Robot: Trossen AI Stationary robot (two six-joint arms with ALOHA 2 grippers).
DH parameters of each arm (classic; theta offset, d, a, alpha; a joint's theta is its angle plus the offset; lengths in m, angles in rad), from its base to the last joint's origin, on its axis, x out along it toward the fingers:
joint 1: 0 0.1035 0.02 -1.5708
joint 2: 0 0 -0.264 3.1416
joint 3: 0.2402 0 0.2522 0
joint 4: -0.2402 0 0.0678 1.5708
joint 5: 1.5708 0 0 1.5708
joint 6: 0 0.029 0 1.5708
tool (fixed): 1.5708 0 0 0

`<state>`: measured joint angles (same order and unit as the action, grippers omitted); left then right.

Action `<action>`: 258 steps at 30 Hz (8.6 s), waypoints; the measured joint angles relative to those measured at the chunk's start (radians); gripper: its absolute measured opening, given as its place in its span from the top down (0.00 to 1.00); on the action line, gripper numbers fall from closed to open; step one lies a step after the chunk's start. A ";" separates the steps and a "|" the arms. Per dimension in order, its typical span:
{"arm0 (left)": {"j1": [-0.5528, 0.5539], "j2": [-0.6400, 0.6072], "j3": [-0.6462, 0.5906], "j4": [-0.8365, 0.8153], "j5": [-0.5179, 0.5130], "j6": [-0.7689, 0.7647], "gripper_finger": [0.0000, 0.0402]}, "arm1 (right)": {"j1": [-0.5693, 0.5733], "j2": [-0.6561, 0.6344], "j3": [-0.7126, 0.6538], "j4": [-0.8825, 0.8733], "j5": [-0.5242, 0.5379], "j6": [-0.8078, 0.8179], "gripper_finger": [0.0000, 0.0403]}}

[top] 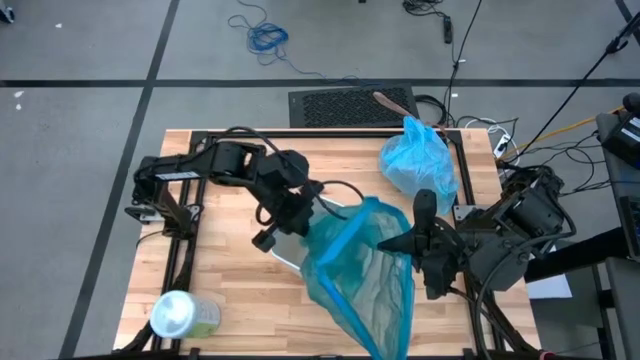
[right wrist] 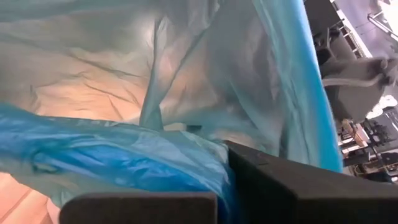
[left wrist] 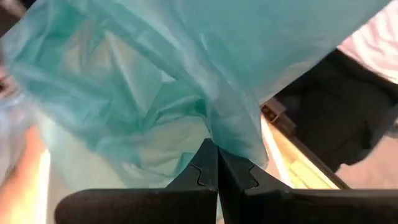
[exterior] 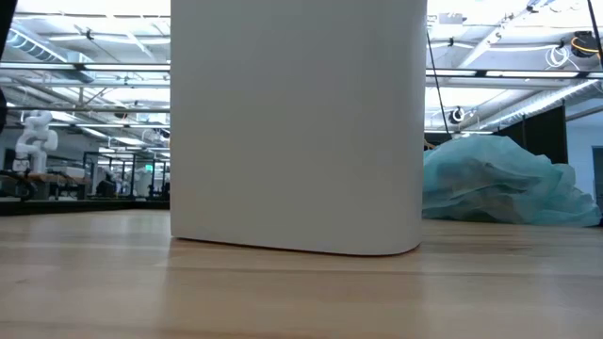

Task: Place trash/remove bag and relplace
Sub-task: Insert the blue trash bag into the trash bin

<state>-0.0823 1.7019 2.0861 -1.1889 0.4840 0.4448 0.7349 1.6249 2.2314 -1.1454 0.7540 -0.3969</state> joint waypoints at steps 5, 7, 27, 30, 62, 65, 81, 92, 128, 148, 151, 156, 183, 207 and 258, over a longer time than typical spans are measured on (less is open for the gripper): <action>-0.038 -0.022 0.001 -0.046 -0.214 -0.089 1.00 | -0.005 -0.003 0.000 -0.010 0.000 0.004 1.00; -0.052 -0.019 -0.005 -0.061 -0.253 -0.116 1.00 | -0.013 -0.003 0.000 -0.010 -0.012 0.003 1.00; -0.077 -0.179 -0.182 -0.006 -0.469 -0.224 1.00 | -0.199 -0.003 0.000 0.027 -0.128 -0.120 1.00; -0.078 -0.211 -0.182 -0.016 -0.487 -0.289 1.00 | -0.252 0.001 0.000 0.054 -0.130 -0.183 1.00; -0.261 -0.463 -0.585 0.223 -0.657 -0.411 1.00 | -0.582 0.060 -0.181 0.292 -0.253 -0.633 1.00; -0.261 -0.517 -0.603 0.267 -0.657 -0.446 1.00 | -0.605 0.058 -0.187 0.387 -0.249 -0.713 1.00; -0.314 -0.562 -0.668 0.406 -0.650 -0.439 1.00 | -0.638 0.047 -0.436 0.453 -0.309 -0.754 1.00; -0.318 -0.590 -0.687 0.463 -0.636 -0.437 1.00 | -0.638 0.009 -0.500 0.532 -0.287 -0.916 1.00; -0.180 -0.487 -0.677 0.629 -0.521 -0.354 0.82 | -0.689 -0.010 -0.518 0.571 -0.283 -1.036 1.00; -0.174 -0.205 -0.679 0.738 -0.769 -0.344 1.00 | -0.681 -0.066 -0.517 0.567 -0.289 -0.946 1.00; -0.183 -0.222 -0.661 0.693 -0.762 -0.324 0.99 | -0.681 -0.066 -0.517 0.566 -0.288 -0.942 1.00; -0.216 -0.282 -0.639 0.630 -0.754 -0.339 0.94 | -0.681 -0.066 -0.517 0.566 -0.288 -0.927 1.00; -0.266 -0.325 -0.289 0.302 -0.770 -0.301 0.71 | -0.696 -0.066 -0.517 0.496 -0.315 -0.852 1.00; 0.105 -0.289 -0.265 0.328 -0.384 -0.098 0.71 | -0.696 -0.066 -0.517 0.459 -0.369 -0.810 1.00; -0.529 -0.231 -0.460 0.138 -0.948 -0.491 1.00 | -0.743 -0.065 -0.516 0.637 -0.418 -0.593 1.00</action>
<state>-0.6116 1.4708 1.6261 -1.0505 -0.4636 -0.0467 -0.0078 1.5597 1.7153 -0.5079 0.3363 -0.9894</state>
